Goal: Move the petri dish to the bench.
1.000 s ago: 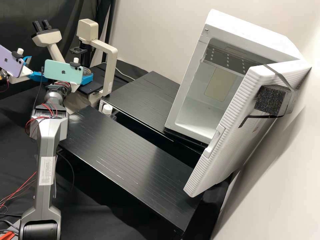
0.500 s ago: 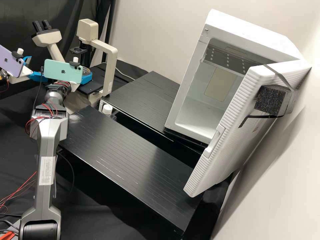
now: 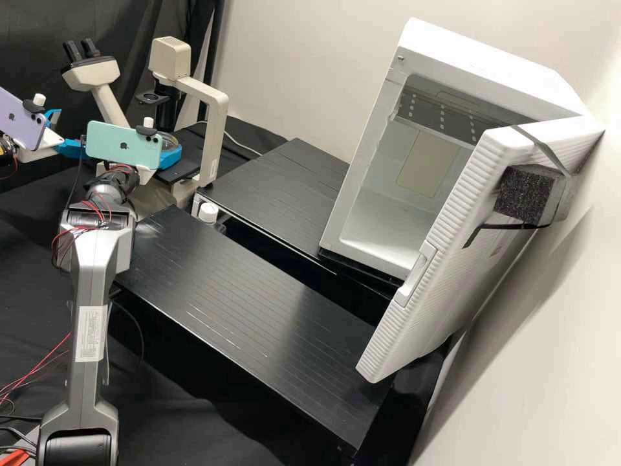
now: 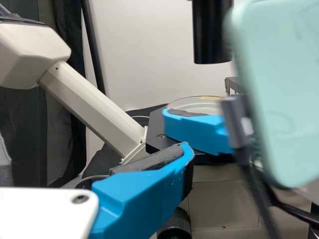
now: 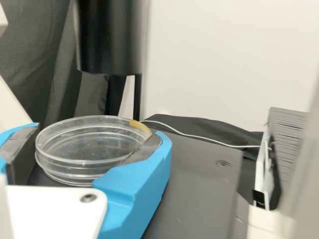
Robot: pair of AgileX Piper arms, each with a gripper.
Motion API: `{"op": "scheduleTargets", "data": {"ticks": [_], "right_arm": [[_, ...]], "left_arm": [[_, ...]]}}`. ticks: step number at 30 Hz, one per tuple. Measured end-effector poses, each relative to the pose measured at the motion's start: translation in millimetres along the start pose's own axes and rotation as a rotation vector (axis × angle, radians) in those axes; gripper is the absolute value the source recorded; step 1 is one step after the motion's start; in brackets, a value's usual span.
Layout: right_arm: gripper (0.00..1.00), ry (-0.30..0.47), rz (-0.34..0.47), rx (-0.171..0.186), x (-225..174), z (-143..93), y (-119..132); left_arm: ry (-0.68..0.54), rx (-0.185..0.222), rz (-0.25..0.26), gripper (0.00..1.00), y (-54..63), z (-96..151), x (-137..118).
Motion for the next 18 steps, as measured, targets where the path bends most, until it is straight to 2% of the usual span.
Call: {"op": "scheduleTargets", "data": {"ticks": [7, 15, 18], "right_arm": [[0.0, 0.019, 0.042, -0.028, -25, 15, 6], [0.0, 0.089, 0.059, -0.061, -68, 15, 22], [0.0, 0.104, 0.064, -0.061, -90, 18, 30]], "left_arm": [[0.0, 0.0, 0.0, 1.0, 0.0, 0, 0], [0.0, 0.0, 0.0, 1.0, 0.0, 0, 0], [0.0, 0.0, 0.0, 1.0, 0.0, 0, 0]]}}
